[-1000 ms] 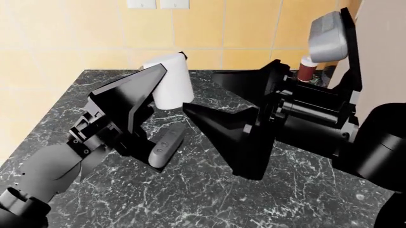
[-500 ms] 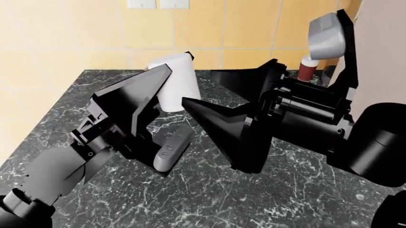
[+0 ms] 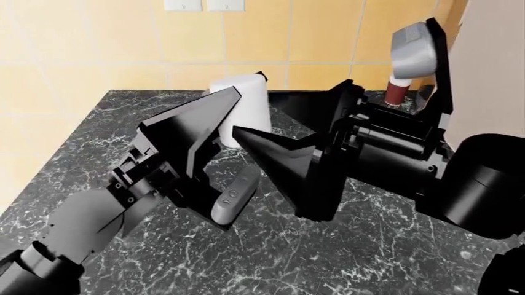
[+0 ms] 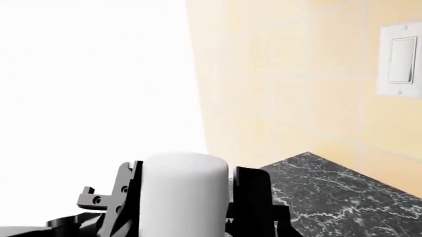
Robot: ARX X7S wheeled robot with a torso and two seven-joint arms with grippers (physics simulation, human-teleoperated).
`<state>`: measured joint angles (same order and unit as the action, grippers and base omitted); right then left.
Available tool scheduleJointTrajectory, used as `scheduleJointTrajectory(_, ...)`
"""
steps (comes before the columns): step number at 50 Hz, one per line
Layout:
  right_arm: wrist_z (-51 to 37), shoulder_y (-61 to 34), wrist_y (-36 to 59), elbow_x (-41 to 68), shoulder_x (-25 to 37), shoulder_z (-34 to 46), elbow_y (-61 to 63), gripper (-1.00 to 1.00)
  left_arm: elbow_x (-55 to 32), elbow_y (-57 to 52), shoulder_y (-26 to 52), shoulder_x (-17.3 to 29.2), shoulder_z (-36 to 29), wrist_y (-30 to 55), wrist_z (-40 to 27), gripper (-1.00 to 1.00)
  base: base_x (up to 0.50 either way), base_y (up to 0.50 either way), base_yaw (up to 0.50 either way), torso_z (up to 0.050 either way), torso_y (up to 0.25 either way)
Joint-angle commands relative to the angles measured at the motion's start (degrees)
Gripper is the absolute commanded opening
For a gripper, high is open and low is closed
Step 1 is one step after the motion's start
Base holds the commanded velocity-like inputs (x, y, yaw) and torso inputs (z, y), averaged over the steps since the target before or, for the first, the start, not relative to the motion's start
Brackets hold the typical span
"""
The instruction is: A wet mug is on the counter and needs to be dried. Pick it up and place it upside down in the open cabinet.
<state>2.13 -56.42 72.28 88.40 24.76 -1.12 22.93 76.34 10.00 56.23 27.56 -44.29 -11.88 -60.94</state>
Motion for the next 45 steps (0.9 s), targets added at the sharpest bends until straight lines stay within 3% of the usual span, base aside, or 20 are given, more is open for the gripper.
scheduleJointTrajectory(1, 0.5, 0.1, -0.7, -1.1, 0.0, 0.7, -0.6, 1.00, -0.3, -0.9, -0.5, -0.8, -0.7, -0.7, 0.2, -1.00, 0.00, 0.00, 0.00, 0.000, 0.000)
scheduleJointTrajectory(9, 0.6, 0.2, -1.1, -1.0, 0.2, 1.0, -0.9, 1.00, -0.8, -2.0, -0.7, -0.6, -0.7, -0.9, 0.2, -1.00, 0.00, 0.00, 0.00, 0.000, 0.000)
scheduleJointTrajectory(10, 0.1, 0.2, -1.2, -1.3, 0.2, 1.1, -1.1, -1.00, -0.9, -1.9, -0.6, -0.6, -0.6, -0.9, 0.3, -1.00, 0.00, 0.00, 0.00, 0.000, 0.000)
scheduleJointTrajectory(36, -3.0, -1.3, -2.6, -4.2, 1.2, 2.1, -3.7, -1.00, -2.1, 0.0, -0.1, -1.1, -0.8, -1.1, 1.4, -1.00, 0.00, 0.00, 0.00, 0.000, 0.000)
scheduleJointTrajectory(37, -3.2, -1.4, -2.6, -4.0, 1.3, 2.0, -3.6, -1.00, -2.6, 0.1, -0.2, -1.1, -0.8, -1.3, 1.8, 1.00, 0.00, 0.00, 0.00, 0.000, 0.000)
scheduleJointTrajectory(45, -4.2, -2.9, -2.5, -2.2, 2.4, 1.1, -4.2, -1.00, -3.6, 0.3, -0.1, -0.5, -1.6, -3.1, 2.5, 1.00, 0.00, 0.00, 0.00, 0.000, 0.000)
